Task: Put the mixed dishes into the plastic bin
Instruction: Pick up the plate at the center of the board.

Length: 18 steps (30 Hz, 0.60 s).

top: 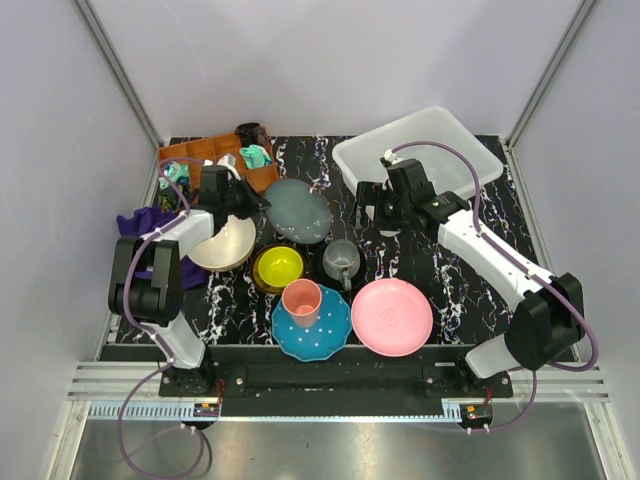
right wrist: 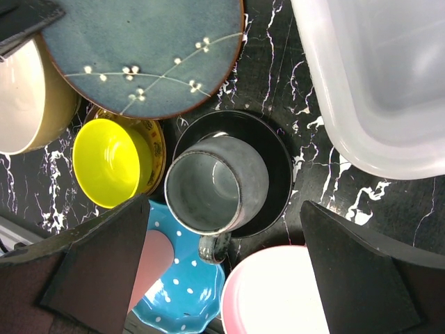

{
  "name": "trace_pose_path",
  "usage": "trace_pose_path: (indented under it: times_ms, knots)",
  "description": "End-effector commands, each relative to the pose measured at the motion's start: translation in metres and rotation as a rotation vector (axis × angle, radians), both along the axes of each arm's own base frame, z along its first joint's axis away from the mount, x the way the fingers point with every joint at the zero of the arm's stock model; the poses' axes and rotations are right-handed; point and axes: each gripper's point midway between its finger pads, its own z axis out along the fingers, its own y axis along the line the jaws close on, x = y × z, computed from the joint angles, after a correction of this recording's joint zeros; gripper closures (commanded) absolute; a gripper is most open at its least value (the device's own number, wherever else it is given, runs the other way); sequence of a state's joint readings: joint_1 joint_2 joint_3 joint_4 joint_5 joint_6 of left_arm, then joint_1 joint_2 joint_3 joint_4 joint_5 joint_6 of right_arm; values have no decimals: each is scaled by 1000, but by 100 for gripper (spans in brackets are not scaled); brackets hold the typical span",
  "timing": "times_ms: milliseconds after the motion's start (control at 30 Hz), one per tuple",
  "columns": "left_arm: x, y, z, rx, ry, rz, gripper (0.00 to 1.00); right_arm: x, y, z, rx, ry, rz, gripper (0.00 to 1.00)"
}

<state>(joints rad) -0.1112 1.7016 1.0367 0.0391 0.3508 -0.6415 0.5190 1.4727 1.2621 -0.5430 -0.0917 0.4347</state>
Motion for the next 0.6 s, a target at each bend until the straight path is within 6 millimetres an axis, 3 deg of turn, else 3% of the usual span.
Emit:
trace_pose_path:
  times_ms: [0,300,567]
  knots:
    - [14,-8,85,-134,-234,-33,100,-1,5,15,37,-42,10,0]
    - [13,-7,104,-201,-263,-38,100,0,6,10,33,-34,9,0]
    - [10,-1,138,-221,-319,-30,100,3,7,9,34,-42,6,0]
